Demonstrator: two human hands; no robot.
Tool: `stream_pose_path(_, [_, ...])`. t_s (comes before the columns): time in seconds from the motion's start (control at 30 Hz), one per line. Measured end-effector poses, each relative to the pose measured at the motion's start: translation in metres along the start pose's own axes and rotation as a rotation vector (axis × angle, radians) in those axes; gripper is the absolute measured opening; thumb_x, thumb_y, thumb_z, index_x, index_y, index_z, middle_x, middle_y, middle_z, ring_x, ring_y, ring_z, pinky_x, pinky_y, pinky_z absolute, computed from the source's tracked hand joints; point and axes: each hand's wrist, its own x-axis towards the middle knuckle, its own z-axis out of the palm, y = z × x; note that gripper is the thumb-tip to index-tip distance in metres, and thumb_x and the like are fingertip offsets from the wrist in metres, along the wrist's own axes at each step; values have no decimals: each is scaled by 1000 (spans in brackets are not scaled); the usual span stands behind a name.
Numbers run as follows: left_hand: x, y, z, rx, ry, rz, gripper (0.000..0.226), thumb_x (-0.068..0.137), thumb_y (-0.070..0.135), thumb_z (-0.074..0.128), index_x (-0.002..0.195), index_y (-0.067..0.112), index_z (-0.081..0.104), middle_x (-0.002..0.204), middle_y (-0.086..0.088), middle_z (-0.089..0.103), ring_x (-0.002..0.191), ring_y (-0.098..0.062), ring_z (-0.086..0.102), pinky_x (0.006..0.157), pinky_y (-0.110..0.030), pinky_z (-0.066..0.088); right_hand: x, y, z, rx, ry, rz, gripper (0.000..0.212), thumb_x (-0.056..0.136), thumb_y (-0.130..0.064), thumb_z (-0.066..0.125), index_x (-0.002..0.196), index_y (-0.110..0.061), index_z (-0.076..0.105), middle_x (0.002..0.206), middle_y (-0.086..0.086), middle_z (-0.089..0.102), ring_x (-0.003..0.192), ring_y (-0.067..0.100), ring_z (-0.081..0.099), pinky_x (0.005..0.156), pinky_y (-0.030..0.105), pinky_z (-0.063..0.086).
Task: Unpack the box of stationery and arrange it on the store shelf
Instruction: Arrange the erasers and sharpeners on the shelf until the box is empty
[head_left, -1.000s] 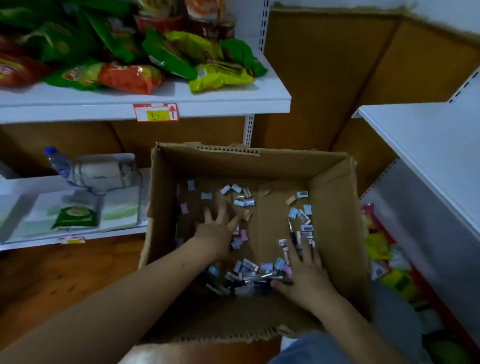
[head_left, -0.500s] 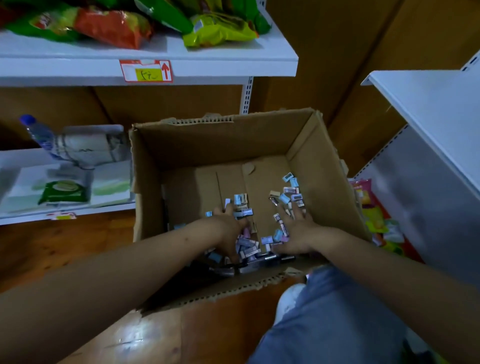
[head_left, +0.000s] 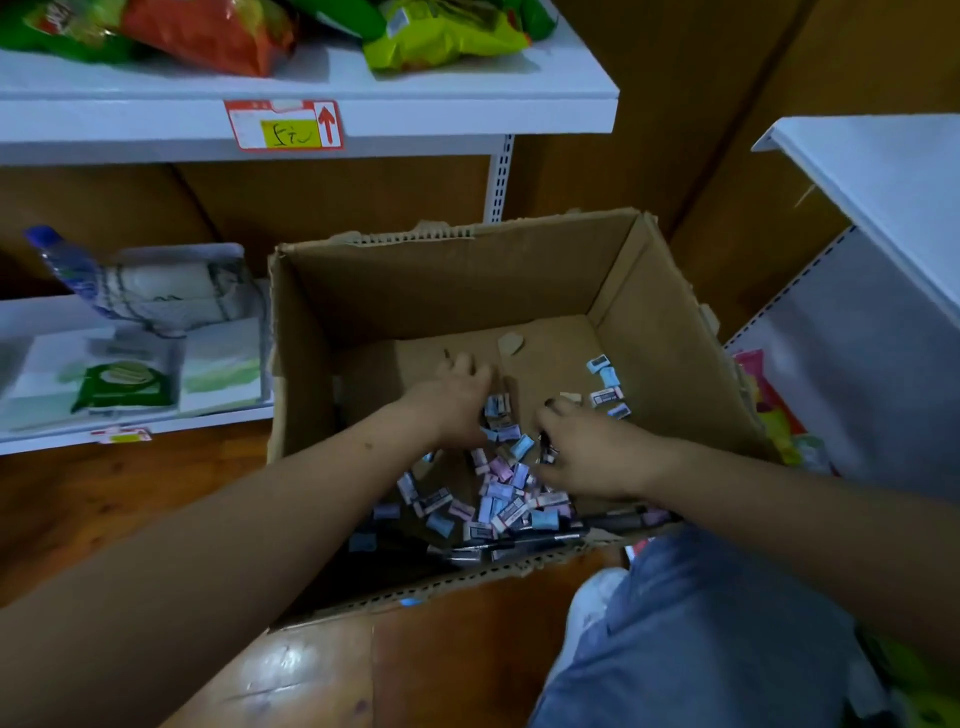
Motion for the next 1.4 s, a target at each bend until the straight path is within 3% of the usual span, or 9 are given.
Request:
stream_pose_path(0.23, [4,-13,-14,45,-256,-340,110,85,40,72,156,24,-10,162,-11,-14,146,-49,-2,114,-60,25,63,-6,-24,-194,-132,-125,98,88,-64,51,155,-22,-8,163,6,-7,149,30,1,119,42,18])
stream_pose_path(0.37, [-17,-16,-26,142,-408,-323,113,80,50,75,158,20,-3,162,-15,6,143,-41,26,110,-49,38,72,-8,-17,-106,-206,-216,98,86,-72,48,153,-35,-13,163,0,2,146,28,12,116,45,25])
stream_pose_path(0.43, [-33,-23,-20,221,-522,-251,106,79,53,74,157,13,13,155,-14,31,133,-31,44,105,-40,45,71,-12,-13,-79,-228,-246,97,82,-77,47,152,-40,-8,158,-2,18,142,28,20,110,50,33])
stream_pose_path(0.6, [-65,-29,5,246,-679,-99,116,86,34,74,154,11,-17,161,-25,4,141,-37,33,107,-35,36,66,-20,0,-127,-261,-296,92,79,-71,59,151,-35,15,147,-2,31,133,26,25,101,41,38])
stream_pose_path(0.73, [-59,-45,8,43,-687,38,92,83,27,78,150,10,17,140,-10,41,120,-23,48,87,-25,39,69,-15,5,54,-277,-327,62,78,-60,68,127,-35,40,120,-8,54,113,18,42,80,36,43])
stream_pose_path(0.87, [-49,-47,9,-98,-669,148,63,79,21,81,131,13,46,113,0,55,100,-17,55,79,-25,46,69,-18,6,127,-223,-443,26,82,-49,66,94,-32,52,98,-11,52,98,17,47,82,38,47])
stream_pose_path(1.03, [-47,-37,20,-158,-653,130,57,83,25,77,131,16,48,88,15,44,81,-7,46,60,-12,38,64,-25,10,-27,-274,-478,44,86,-58,59,118,-32,46,101,-9,49,91,14,50,76,37,49])
stream_pose_path(1.2, [-50,-41,21,-300,-753,-11,59,80,25,80,129,23,47,111,0,54,103,-24,63,83,-37,58,52,-25,12,-161,-257,-503,44,86,-60,56,113,-25,52,116,-4,44,95,14,39,75,35,46])
stream_pose_path(1.4, [-54,-35,23,-433,-816,-22,48,84,17,77,125,20,53,108,4,51,92,-13,60,63,-16,52,40,-36,13,-92,-337,-491,58,78,-68,62,113,-26,43,102,-7,48,87,13,49,74,37,49])
